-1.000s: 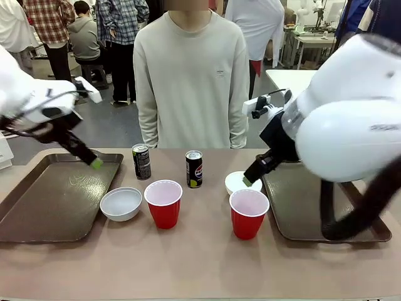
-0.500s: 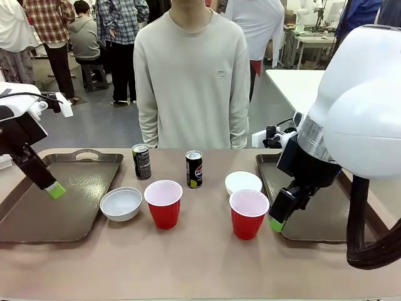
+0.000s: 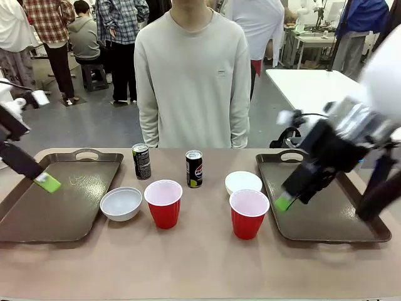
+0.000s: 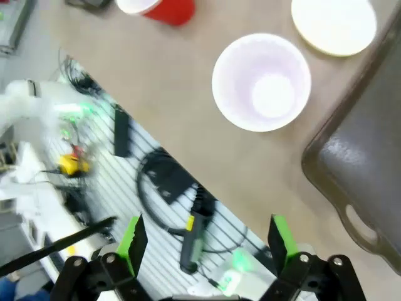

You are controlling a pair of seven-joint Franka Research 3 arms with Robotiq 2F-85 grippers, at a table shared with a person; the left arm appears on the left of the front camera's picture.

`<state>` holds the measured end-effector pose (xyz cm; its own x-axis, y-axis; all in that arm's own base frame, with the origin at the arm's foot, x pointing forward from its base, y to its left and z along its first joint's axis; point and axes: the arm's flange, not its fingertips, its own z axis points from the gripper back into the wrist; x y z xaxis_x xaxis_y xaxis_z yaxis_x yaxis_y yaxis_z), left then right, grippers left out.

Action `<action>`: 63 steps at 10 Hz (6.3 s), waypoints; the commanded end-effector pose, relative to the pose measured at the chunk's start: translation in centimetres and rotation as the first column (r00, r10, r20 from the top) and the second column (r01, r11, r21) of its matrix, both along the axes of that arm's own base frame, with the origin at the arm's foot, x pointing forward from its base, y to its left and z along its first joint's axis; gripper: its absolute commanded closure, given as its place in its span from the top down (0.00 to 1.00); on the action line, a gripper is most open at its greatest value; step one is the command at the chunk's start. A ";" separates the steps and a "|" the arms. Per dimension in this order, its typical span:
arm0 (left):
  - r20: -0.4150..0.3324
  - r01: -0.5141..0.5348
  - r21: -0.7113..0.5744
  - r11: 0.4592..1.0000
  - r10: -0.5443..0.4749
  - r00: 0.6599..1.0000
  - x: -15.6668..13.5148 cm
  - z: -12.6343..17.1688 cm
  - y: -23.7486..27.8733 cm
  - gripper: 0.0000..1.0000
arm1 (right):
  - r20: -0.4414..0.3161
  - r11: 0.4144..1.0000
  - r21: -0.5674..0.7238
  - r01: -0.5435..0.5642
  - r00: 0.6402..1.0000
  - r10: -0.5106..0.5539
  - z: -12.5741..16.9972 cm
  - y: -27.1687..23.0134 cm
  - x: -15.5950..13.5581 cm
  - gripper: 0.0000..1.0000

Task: Prepare tableware on both trays.
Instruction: Pick up a Picnic Bowl from the table and place it on a Handle tray.

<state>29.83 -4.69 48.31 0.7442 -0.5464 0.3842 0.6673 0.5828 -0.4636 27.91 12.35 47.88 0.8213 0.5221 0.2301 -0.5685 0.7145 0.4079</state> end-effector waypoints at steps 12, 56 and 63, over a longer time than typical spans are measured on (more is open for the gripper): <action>-0.286 -0.529 -0.263 0.807 0.458 0.842 -6.8 -1.5 18.7 1.00 | -0.277 0.780 0.556 0.287 0.949 -0.152 -10.6 -19.0 -12.7 1.00; 0.116 -0.437 0.503 0.745 0.443 0.889 12.4 -2.2 -14.1 1.00 | -0.150 0.823 0.486 0.294 0.956 -0.252 -0.1 -23.6 -8.5 1.00; 0.068 -0.378 0.627 0.681 0.436 0.898 14.0 -8.9 -16.1 1.00 | -0.150 0.823 0.486 0.294 0.956 -0.252 -0.1 -23.6 -8.5 1.00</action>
<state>44.54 -20.73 39.58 0.9486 -0.3155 0.0243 0.3147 0.9486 0.0344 19.59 -11.26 48.15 0.9334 0.1042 0.3433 -0.3465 0.5095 0.7876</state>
